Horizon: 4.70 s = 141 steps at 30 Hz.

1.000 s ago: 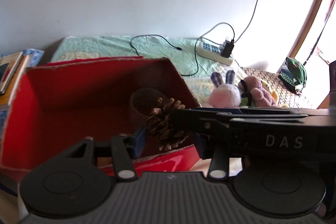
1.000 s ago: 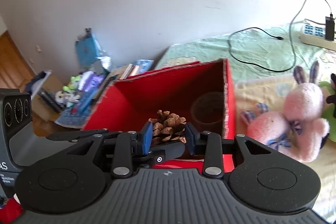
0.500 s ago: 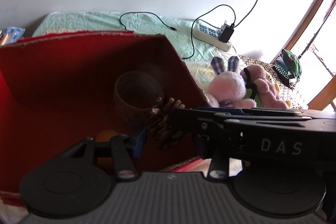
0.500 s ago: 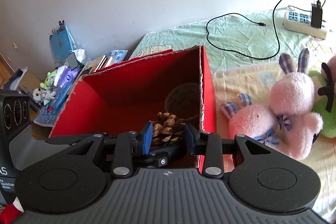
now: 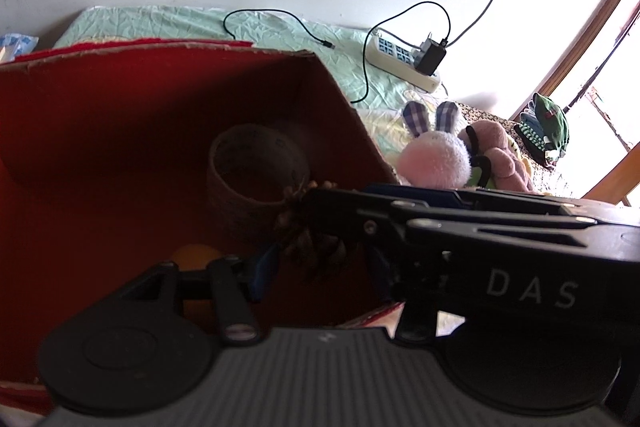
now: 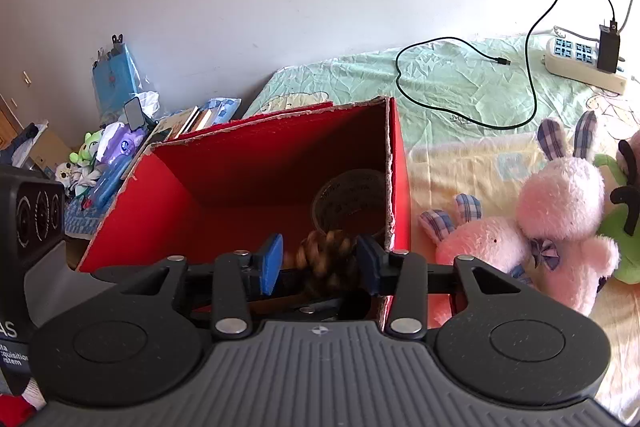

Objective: Organize objects
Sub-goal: 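Carry the pine cone over the red box and lower it inside, then open the right gripper and withdraw it up out of the box, then move the right gripper down toward the red gift box beside the box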

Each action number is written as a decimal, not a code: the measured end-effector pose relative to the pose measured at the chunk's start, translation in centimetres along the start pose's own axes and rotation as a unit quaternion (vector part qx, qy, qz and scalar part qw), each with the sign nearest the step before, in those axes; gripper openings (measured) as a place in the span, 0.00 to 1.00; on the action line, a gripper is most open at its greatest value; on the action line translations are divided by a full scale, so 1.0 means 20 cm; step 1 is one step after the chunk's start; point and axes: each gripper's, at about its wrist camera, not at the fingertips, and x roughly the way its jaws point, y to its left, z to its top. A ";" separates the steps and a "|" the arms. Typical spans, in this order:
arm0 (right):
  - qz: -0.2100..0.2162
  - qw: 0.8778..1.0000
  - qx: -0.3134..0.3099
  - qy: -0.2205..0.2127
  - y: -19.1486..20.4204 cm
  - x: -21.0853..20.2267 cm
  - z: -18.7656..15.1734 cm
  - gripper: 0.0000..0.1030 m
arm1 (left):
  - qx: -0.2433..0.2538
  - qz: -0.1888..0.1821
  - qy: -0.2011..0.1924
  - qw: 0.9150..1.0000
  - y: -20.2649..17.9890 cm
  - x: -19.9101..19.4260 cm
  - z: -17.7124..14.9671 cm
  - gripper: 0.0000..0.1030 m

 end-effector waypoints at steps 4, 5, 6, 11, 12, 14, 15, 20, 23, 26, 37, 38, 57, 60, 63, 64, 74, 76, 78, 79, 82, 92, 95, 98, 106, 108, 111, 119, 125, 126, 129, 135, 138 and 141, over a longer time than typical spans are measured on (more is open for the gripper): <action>0.002 1.000 -0.003 -0.003 0.01 0.00 0.00 0.46 | -0.003 0.005 -0.002 1.000 0.01 0.00 0.00 0.55; 0.002 1.000 -0.004 -0.003 0.01 0.01 0.00 0.47 | -0.004 0.006 -0.003 1.000 0.01 0.00 -0.01 0.57; 0.002 1.000 -0.005 -0.003 0.02 0.01 0.00 0.47 | -0.005 0.006 -0.003 1.000 0.02 0.00 -0.01 0.58; 0.007 1.000 -0.005 -0.005 0.02 0.02 0.00 0.47 | -0.007 0.011 -0.003 1.000 0.02 0.01 0.00 0.62; 0.011 1.000 -0.002 -0.002 0.01 0.02 0.00 0.47 | -0.008 0.012 -0.003 1.000 0.03 0.01 0.00 0.63; 0.018 1.000 0.005 0.001 0.00 0.04 0.00 0.48 | -0.009 0.015 -0.003 1.000 0.03 0.01 -0.01 0.66; 0.017 1.000 0.004 0.001 0.00 0.04 0.00 0.48 | -0.010 0.017 -0.002 1.000 0.03 0.01 -0.01 0.67; 0.017 1.000 0.003 0.000 0.01 0.03 0.00 0.48 | -0.013 0.022 -0.002 1.000 0.03 0.02 -0.01 0.70; 0.017 1.000 0.003 0.000 0.01 0.03 0.00 0.48 | -0.013 0.027 -0.001 1.000 0.03 0.02 -0.01 0.72; 0.017 1.000 0.003 0.000 0.01 0.03 0.00 0.48 | -0.011 0.037 -0.001 0.999 0.02 0.02 -0.01 0.75; 0.017 1.000 0.004 -0.003 0.01 0.03 0.00 0.48 | 0.001 0.089 -0.001 0.996 0.00 0.01 0.00 0.88; 0.017 1.000 0.004 -0.004 0.01 0.03 0.00 0.48 | 0.002 0.092 -0.001 0.996 -0.01 0.01 0.00 0.89; 0.021 1.000 0.011 -0.005 0.01 0.01 -0.01 0.48 | 0.005 0.130 0.000 0.991 -0.03 -0.01 0.01 0.91; 0.022 1.000 0.016 -0.005 0.01 0.00 -0.01 0.48 | 0.006 0.135 -0.001 0.991 -0.03 -0.01 0.01 0.91; 0.023 0.999 0.023 -0.006 0.01 0.00 -0.01 0.48 | 0.008 0.138 -0.002 0.990 -0.04 -0.02 0.01 0.91; 0.023 0.999 0.024 -0.006 0.01 -0.01 -0.01 0.48 | 0.010 0.138 -0.003 0.990 -0.05 -0.02 0.01 0.91; 0.019 0.999 0.030 -0.021 0.03 -0.08 -0.03 0.49 | 0.026 0.157 -0.015 0.987 -0.10 -0.10 0.00 0.91; 0.022 0.999 0.031 -0.022 0.04 -0.09 -0.04 0.49 | 0.027 0.166 -0.023 0.985 -0.11 -0.12 0.00 0.91; 0.025 0.999 0.037 -0.019 0.04 -0.10 -0.04 0.49 | 0.027 0.172 -0.026 0.984 -0.12 -0.14 -0.01 0.91; 0.028 0.999 0.040 -0.017 0.03 -0.10 -0.04 0.49 | 0.025 0.175 -0.027 0.984 -0.12 -0.15 -0.01 0.91; 0.035 0.998 0.047 -0.019 0.03 -0.12 -0.05 0.49 | 0.017 0.182 -0.028 0.983 -0.12 -0.17 -0.01 0.91; 0.062 0.997 0.040 -0.035 0.06 -0.20 -0.08 0.49 | -0.002 0.212 -0.041 0.976 -0.14 -0.27 -0.05 0.92; 0.070 0.996 0.040 -0.035 0.05 -0.21 -0.10 0.49 | -0.011 0.224 -0.041 0.974 -0.15 -0.30 -0.07 0.92; 0.078 0.995 0.040 -0.037 0.05 -0.23 -0.11 0.49 | -0.027 0.230 -0.038 0.972 -0.15 -0.32 -0.10 0.92; 0.101 0.994 0.025 -0.045 0.03 -0.30 -0.13 0.53 | -0.044 0.255 -0.053 0.964 -0.20 -0.40 -0.15 0.92; 0.108 0.993 0.022 -0.045 0.02 -0.31 -0.13 0.53 | -0.046 0.264 -0.056 0.962 -0.23 -0.41 -0.16 0.92; 0.120 0.992 0.020 -0.041 0.00 -0.32 -0.15 0.53 | -0.052 0.273 -0.057 0.959 -0.25 -0.42 -0.17 0.92; 0.139 0.990 0.016 -0.031 -0.05 -0.36 -0.21 0.53 | -0.078 0.296 -0.040 0.951 -0.29 -0.41 -0.24 0.92; 0.145 0.989 0.021 -0.019 -0.10 -0.37 -0.26 0.53 | -0.089 0.309 -0.019 0.947 -0.32 -0.35 -0.29 0.92; 0.145 0.989 0.022 -0.017 -0.10 -0.37 -0.26 0.53 | -0.089 0.310 -0.015 0.946 -0.33 -0.34 -0.30 0.92; 0.144 0.989 0.024 -0.011 -0.12 -0.38 -0.29 0.53 | -0.089 0.313 -0.001 0.946 -0.35 -0.31 -0.33 0.92; 0.136 0.990 0.043 0.010 -0.20 -0.38 -0.32 0.53 | -0.090 0.307 0.017 0.947 -0.38 -0.24 -0.36 0.92; 0.130 0.990 0.054 0.025 -0.23 -0.37 -0.34 0.53 | -0.090 0.302 0.029 0.949 -0.38 -0.20 -0.38 0.92; 0.123 0.990 0.061 0.044 -0.25 -0.35 -0.36 0.53 | -0.091 0.295 0.043 0.950 -0.38 -0.16 -0.41 0.92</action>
